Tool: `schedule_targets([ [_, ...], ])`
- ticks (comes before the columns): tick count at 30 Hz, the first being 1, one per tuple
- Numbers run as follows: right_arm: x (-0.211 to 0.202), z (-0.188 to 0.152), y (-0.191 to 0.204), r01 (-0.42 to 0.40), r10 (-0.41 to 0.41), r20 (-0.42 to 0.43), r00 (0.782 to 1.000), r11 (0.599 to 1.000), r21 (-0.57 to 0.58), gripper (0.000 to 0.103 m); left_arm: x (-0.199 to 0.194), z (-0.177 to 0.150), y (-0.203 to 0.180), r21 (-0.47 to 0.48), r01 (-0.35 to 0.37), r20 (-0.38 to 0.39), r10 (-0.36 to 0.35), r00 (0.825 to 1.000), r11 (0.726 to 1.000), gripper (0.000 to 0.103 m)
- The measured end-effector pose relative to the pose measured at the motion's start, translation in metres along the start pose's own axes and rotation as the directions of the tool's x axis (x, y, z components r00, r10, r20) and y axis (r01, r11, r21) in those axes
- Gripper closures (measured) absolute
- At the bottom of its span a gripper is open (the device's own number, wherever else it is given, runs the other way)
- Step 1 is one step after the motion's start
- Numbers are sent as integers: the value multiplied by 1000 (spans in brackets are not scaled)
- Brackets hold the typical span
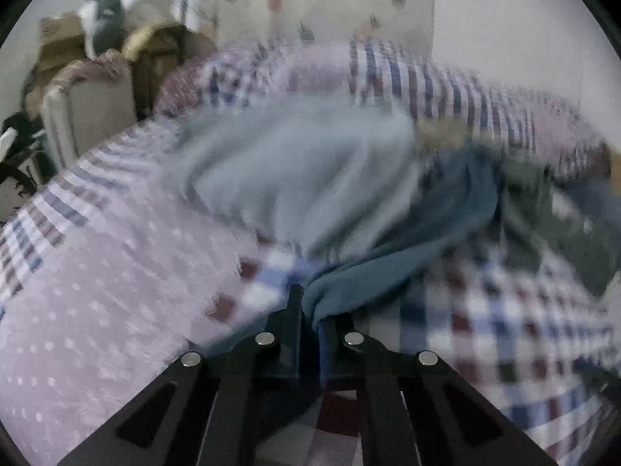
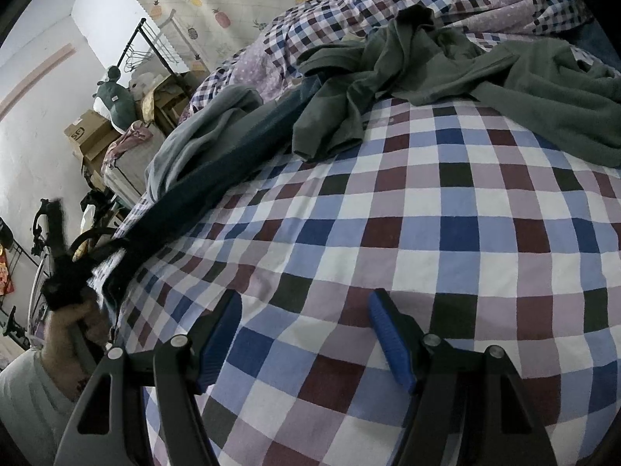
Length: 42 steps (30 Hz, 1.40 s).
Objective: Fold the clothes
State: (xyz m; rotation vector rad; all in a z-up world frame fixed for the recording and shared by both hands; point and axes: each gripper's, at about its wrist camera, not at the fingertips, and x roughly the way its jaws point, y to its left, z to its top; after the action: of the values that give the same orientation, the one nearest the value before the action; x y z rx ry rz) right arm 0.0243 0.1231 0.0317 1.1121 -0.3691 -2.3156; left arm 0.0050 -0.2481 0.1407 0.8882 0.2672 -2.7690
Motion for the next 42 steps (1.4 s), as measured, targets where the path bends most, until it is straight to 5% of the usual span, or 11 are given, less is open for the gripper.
schedule_targets([
  [8, -2, 0, -1, 6, -6, 10, 1000, 1000, 7, 31, -98, 28, 51, -200, 47, 309, 17, 951, 979, 99],
  [15, -3, 0, -1, 14, -14, 15, 1000, 1000, 10, 31, -149, 25, 112, -380, -41, 444, 221, 868, 924, 99],
  [20, -4, 1, -2, 18, -18, 18, 1000, 1000, 14, 31, -183, 17, 153, -515, -163, 477, 440, 761, 841, 100],
  [23, -6, 1, -4, 20, -21, 23, 1000, 1000, 21, 31, -178, 4, 191, -622, -258, 375, 571, 731, 739, 100],
  [25, -7, 1, -5, 21, -22, 25, 999, 1000, 23, 31, -157, -10, 211, -652, -328, 269, 613, 743, 683, 99],
  [29, -8, 2, -5, 25, -26, 32, 999, 999, 25, 31, -101, -30, 235, -661, -421, 19, 575, 818, 621, 97],
  [31, -8, 2, -5, 28, -29, 37, 999, 999, 28, 31, -89, -35, 241, -692, -380, -15, 515, 857, 614, 97],
  [33, -9, 2, -6, 29, -31, 43, 999, 999, 31, 31, -86, -36, 242, -714, -336, -5, 475, 880, 614, 74],
  [36, -11, 2, -6, 33, -34, 47, 998, 999, 33, 31, -91, -35, 231, -711, -309, 25, 462, 887, 632, 31],
  [38, -11, 2, -5, 35, -36, 50, 998, 999, 30, 31, -97, -37, 219, -692, -342, 23, 492, 870, 636, 25],
  [42, -11, 2, -3, 36, -37, 51, 998, 999, 18, 31, -123, -47, 188, -712, -308, 55, 488, 871, 631, 21],
])
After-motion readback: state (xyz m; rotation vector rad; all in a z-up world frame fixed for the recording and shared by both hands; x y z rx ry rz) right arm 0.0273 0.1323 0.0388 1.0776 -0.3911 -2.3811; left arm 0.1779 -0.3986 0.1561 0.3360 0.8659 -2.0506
